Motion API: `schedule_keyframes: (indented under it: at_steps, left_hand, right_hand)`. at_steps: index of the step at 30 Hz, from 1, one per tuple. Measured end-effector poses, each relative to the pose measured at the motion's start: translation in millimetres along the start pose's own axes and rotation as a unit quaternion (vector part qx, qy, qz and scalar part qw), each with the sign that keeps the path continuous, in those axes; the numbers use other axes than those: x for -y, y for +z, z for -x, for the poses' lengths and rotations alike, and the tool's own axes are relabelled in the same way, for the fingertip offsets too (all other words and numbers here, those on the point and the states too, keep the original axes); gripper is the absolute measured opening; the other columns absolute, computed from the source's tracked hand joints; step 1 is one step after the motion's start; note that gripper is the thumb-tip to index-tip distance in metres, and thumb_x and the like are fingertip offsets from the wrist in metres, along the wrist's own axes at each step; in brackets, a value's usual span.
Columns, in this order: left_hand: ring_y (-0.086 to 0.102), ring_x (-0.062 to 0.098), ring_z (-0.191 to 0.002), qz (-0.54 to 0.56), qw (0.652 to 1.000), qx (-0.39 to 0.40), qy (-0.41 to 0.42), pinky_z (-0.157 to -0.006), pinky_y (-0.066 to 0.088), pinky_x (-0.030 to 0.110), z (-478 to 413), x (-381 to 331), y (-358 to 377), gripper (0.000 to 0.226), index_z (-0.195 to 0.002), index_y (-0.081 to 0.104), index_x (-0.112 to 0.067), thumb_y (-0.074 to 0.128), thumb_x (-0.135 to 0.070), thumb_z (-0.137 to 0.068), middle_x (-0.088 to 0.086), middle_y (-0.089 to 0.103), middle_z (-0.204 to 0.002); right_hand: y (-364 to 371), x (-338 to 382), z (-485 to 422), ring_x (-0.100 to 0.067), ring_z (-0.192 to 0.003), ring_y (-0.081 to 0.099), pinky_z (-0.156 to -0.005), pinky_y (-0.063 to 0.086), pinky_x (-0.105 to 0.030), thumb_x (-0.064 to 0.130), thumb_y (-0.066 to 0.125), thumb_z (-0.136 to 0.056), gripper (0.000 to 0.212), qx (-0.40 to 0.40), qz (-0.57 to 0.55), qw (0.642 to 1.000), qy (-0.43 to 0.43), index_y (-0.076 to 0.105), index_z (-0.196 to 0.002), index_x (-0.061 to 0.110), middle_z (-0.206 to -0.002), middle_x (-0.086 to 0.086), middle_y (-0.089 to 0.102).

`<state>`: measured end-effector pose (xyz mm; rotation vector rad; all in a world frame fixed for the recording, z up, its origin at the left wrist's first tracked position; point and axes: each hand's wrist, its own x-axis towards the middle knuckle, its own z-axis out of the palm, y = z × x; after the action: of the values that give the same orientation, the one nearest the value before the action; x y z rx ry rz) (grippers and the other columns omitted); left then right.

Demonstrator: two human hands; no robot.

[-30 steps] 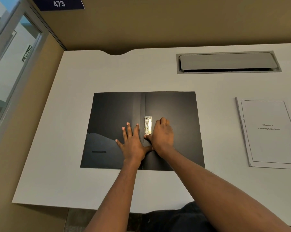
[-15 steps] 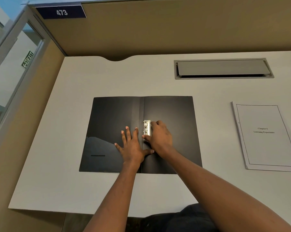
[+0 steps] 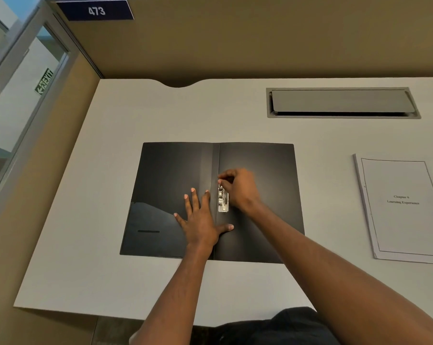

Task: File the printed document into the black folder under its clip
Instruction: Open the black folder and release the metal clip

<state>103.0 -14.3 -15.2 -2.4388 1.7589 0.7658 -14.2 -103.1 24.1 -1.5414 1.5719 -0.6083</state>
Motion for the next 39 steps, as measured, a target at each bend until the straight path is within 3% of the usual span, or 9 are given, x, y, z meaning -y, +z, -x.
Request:
schedule_keyframes:
  at_steps: [2, 6, 11, 23, 28, 34, 39]
  left_hand:
    - [-0.014, 0.03, -0.159, 0.0, 1.0, 0.002, -0.001, -0.118, 0.006, 0.073, -1, 0, 0, 0.131, -0.162, 0.005, -0.034, 0.079, -0.075, -0.063, 0.003, -0.013, -0.173]
    - [-0.015, 0.03, -0.159, -0.001, 1.0, 0.002, -0.002, -0.118, 0.005, 0.072, -2, 1, 1, 0.131, -0.162, 0.004, -0.034, 0.078, -0.077, -0.062, 0.002, -0.013, -0.173]
    - [-0.014, 0.031, -0.159, -0.003, 1.0, 0.0, 0.001, -0.118, 0.004, 0.072, -3, 1, 1, 0.13, -0.162, 0.005, -0.036, 0.075, -0.079, -0.062, 0.002, -0.014, -0.173]
    - [-0.019, 0.033, -0.158, -0.028, 1.0, 0.004, 0.007, -0.118, 0.006, 0.073, -1, 2, 1, 0.131, -0.162, -0.004, -0.035, 0.068, -0.085, -0.065, 0.004, -0.02, -0.172]
    - [-0.022, 0.033, -0.156, -0.036, 0.999, -0.006, 0.009, -0.119, -0.004, 0.07, 2, 0, 2, 0.126, -0.163, -0.003, -0.032, 0.066, -0.082, -0.069, 0.007, -0.02, -0.171]
    - [-0.015, 0.027, -0.159, -0.005, 1.0, -0.018, 0.019, -0.12, -0.01, 0.064, 14, -4, -3, 0.112, -0.164, 0.007, -0.028, 0.067, -0.071, -0.08, 0.005, -0.009, -0.173]
    - [-0.001, 0.024, -0.161, 0.031, 0.998, -0.048, 0.013, -0.126, 0.003, 0.057, 26, -17, -11, 0.1, -0.163, 0.017, -0.023, 0.075, -0.05, -0.086, 0.005, 0.006, -0.173]
  right_hand:
    - [-3, 1, -10, -0.008, -0.084, 0.068, -0.076, 0.047, -0.01, 0.008, 0.071, -0.092, 0.016, -0.003, 0.001, 1.0, 0.002, 0.079, -0.106, 0.007, -0.101, -0.008, 0.078]
    - [-8, 4, -31, -0.017, -0.088, 0.071, -0.087, 0.056, -0.03, 0.003, 0.068, -0.091, 0.016, -0.002, 0.028, 1.0, -0.002, 0.079, -0.103, 0.006, -0.099, -0.009, 0.078]
    - [-5, 0, -53, -0.023, -0.088, 0.072, -0.087, 0.058, -0.045, 0.003, 0.069, -0.09, 0.011, 0.021, 0.068, 0.997, -0.002, 0.077, -0.096, 0.006, -0.092, -0.009, 0.077]
    - [5, -11, -77, -0.017, -0.081, 0.073, -0.086, 0.06, -0.041, 0.013, 0.074, -0.088, 0.006, 0.043, 0.091, 0.994, 0.048, 0.08, -0.087, 0.016, -0.083, 0.0, 0.077]
    - [3, -13, -76, -0.017, -0.084, 0.072, -0.085, 0.06, -0.039, 0.015, 0.073, -0.089, 0.009, 0.043, 0.085, 0.994, 0.05, 0.081, -0.091, 0.017, -0.089, -0.001, 0.078]
    - [-3, -19, -66, -0.015, -0.092, 0.072, -0.086, 0.058, -0.034, 0.02, 0.069, -0.093, 0.014, 0.018, 0.065, 0.997, 0.028, 0.08, -0.1, 0.019, -0.099, 0.0, 0.079]
    - [-21, -29, -55, -0.009, -0.09, 0.065, -0.088, 0.055, -0.031, 0.02, 0.068, -0.094, 0.02, -0.014, 0.035, 0.999, 0.01, 0.076, -0.112, 0.016, -0.107, 0.0, 0.076]
